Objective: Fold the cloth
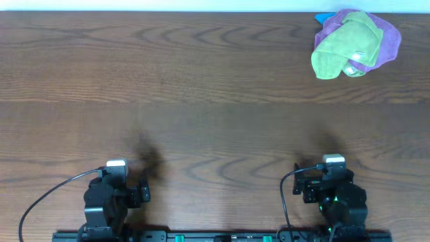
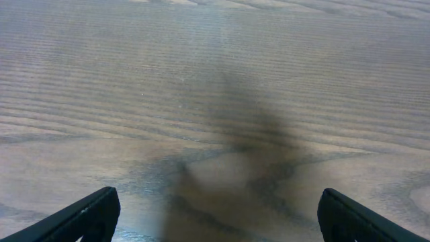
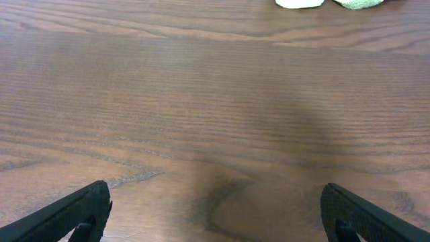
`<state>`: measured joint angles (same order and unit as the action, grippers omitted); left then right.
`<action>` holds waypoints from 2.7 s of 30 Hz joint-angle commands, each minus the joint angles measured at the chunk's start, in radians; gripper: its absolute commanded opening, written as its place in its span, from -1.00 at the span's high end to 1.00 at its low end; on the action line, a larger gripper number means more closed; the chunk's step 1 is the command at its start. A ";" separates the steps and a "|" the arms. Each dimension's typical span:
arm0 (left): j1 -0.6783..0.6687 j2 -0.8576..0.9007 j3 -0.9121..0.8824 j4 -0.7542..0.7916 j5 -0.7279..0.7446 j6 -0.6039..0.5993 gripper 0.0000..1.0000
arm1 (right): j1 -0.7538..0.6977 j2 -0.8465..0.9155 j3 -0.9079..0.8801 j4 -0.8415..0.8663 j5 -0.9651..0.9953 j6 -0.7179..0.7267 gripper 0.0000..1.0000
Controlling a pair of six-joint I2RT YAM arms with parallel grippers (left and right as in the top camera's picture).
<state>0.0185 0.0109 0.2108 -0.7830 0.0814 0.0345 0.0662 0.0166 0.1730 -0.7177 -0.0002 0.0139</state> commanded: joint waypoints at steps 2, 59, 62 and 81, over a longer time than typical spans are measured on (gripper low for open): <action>-0.003 -0.007 -0.030 -0.029 -0.011 0.022 -0.91 | -0.009 0.004 0.010 -0.006 0.000 0.018 -0.99; -0.003 -0.007 -0.030 -0.029 -0.011 0.022 -0.91 | -0.295 2.094 1.643 0.277 0.027 0.060 -0.98; -0.003 -0.007 -0.030 -0.029 -0.011 0.022 -0.90 | -0.296 2.137 1.643 0.315 0.039 0.060 -0.99; -0.003 -0.007 -0.030 -0.029 -0.011 0.022 -0.90 | -0.338 2.194 1.643 0.490 0.200 -0.130 -0.96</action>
<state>0.0177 0.0101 0.2024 -0.7803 0.0769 0.0349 -0.2527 2.2173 1.8008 -0.2333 0.1757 -0.0681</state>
